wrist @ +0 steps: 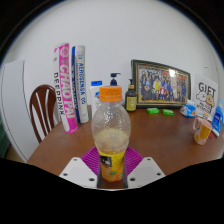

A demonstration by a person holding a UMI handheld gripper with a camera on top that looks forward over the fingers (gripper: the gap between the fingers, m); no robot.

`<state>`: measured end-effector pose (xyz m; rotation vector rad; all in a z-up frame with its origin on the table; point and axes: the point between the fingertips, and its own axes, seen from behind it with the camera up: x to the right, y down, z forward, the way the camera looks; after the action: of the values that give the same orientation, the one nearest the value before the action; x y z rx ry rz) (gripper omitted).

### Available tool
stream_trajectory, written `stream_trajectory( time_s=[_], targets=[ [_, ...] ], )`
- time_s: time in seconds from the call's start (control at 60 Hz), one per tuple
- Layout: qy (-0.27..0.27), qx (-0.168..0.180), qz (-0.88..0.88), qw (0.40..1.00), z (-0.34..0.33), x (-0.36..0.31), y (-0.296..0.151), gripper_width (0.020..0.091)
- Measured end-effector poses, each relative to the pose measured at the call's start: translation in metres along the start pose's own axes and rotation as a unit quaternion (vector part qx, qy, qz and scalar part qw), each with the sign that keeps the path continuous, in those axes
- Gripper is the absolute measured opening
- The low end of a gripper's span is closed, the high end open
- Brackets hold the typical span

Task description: Pour water

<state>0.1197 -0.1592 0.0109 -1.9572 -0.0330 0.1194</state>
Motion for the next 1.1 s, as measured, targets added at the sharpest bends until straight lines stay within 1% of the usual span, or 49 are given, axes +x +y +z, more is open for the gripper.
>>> stream_trajectory(
  time_s=[0.1,0.167,0.317,0.433,0.517,0.583,0.7,0.75,0.867,0.983,1.05,1.1],
  targets=[
    [-0.007,0.003,0.007,1.0,-0.005,0.001,-0.018,0.0289],
    [-0.023,0.01,0.027,0.999,-0.014,0.002,-0.037,0.0288],
    [-0.098,0.026,0.184,0.978,-0.029,0.011,-0.099,0.0287],
    [-0.16,0.039,0.346,0.924,-0.04,0.039,-0.157,0.0287],
    [-0.205,0.056,0.453,0.866,-0.04,0.077,-0.186,0.0286],
    [-0.227,0.063,0.532,0.813,-0.04,0.111,-0.207,0.0286],
    [-0.246,0.073,0.636,0.727,-0.033,0.177,-0.217,0.0286],
    [-0.251,0.078,0.671,0.693,-0.025,0.201,-0.214,0.0286],
    [-0.26,0.072,0.748,0.607,-0.01,0.254,-0.198,0.0287],
    [-0.258,0.079,0.819,0.507,0.005,0.304,-0.176,0.0285],
    [-0.256,0.076,0.839,0.474,0.015,0.32,-0.162,0.0286],
    [-0.248,0.067,0.848,0.463,0.018,0.328,-0.154,0.0287]
  ],
)
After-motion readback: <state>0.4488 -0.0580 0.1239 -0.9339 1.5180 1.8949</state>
